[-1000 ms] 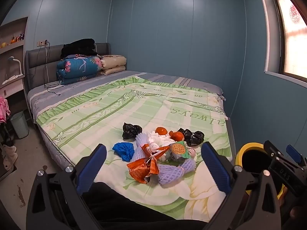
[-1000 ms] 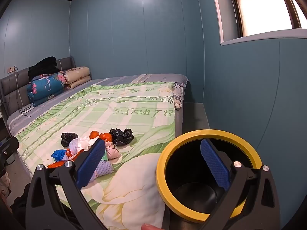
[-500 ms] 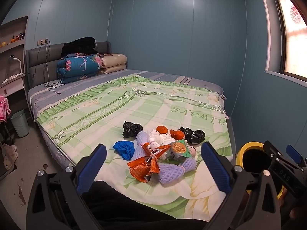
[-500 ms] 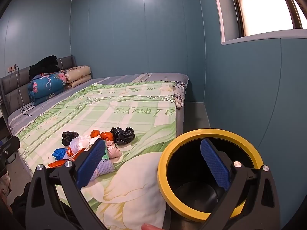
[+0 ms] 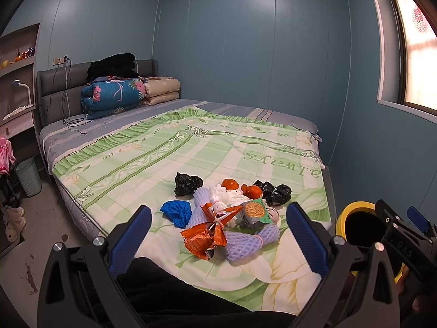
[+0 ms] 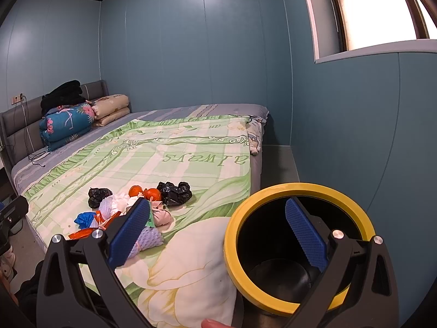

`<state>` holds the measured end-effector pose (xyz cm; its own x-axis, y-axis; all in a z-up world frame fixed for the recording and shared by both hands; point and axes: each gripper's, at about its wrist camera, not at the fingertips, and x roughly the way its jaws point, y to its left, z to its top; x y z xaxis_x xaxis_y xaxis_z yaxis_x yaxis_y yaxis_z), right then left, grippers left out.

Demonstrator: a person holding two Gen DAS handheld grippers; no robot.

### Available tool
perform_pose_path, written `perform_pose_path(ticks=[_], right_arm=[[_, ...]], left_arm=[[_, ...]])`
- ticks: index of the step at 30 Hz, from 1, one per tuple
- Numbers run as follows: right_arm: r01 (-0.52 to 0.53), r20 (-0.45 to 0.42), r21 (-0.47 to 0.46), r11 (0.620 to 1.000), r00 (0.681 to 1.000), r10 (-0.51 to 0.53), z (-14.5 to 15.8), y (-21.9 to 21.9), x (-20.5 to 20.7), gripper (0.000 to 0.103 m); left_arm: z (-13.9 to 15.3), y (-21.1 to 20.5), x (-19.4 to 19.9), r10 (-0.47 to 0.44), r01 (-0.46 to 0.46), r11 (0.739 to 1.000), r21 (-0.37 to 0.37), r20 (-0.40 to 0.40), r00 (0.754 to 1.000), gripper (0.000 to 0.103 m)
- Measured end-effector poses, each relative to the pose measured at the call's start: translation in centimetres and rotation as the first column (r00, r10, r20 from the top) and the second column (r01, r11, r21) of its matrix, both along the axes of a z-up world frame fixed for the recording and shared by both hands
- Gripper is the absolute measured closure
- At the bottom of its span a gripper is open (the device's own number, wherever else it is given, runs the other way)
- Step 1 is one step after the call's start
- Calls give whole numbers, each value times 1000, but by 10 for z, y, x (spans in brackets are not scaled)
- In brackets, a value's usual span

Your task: Collect trash

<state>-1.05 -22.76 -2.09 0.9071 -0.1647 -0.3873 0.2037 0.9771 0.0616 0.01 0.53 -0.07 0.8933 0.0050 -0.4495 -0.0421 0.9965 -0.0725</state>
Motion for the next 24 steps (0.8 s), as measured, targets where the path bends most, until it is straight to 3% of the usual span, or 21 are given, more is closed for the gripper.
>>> perform_pose_path(ticks=[24], right_arm=[[-4,-8,2,1000,1000,4,-5,-1,1,8]], left_arm=[[-3,-5,-3,-1,0,1000,-2,-10,1000,8]])
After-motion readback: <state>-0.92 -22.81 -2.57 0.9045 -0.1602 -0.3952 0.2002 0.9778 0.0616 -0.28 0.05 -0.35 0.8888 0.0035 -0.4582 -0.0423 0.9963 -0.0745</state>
